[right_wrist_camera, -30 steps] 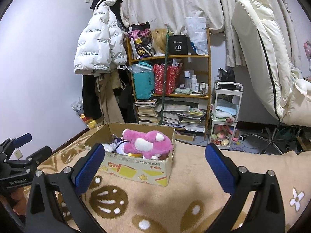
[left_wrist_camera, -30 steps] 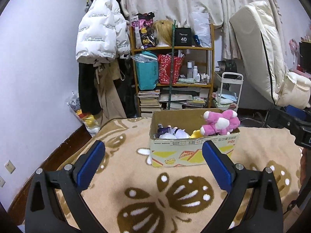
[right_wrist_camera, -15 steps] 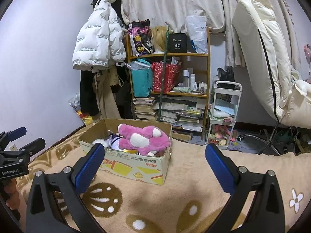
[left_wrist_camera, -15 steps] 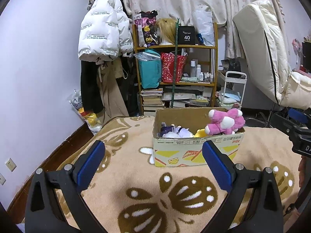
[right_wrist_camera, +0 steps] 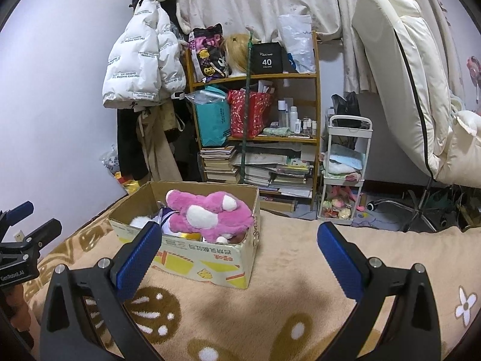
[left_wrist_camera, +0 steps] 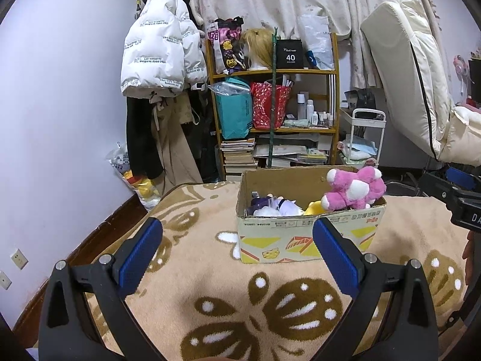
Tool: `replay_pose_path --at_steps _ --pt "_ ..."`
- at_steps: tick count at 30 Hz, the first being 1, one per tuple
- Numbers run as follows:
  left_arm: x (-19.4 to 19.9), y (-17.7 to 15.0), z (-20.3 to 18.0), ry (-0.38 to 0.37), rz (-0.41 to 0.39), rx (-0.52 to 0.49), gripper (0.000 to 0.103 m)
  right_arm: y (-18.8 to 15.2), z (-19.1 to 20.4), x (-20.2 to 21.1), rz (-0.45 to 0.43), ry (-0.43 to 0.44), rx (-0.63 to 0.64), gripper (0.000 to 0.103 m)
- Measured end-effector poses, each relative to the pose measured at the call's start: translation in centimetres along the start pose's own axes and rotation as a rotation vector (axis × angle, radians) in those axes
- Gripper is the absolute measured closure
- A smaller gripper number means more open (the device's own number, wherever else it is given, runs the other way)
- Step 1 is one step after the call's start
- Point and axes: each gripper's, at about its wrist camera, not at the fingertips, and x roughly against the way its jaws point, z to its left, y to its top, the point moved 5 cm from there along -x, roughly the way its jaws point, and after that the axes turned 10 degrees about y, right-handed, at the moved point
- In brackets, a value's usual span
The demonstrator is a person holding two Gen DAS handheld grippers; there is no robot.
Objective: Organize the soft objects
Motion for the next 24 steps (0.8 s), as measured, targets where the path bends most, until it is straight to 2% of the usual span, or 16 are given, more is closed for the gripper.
replay_pose_path --at_steps 24 --pt "-0.58 -0.33 -0.21 -0.002 0.010 -0.010 0.004 -0.10 -0.31 -0.31 0.000 -0.001 -0.003 0.000"
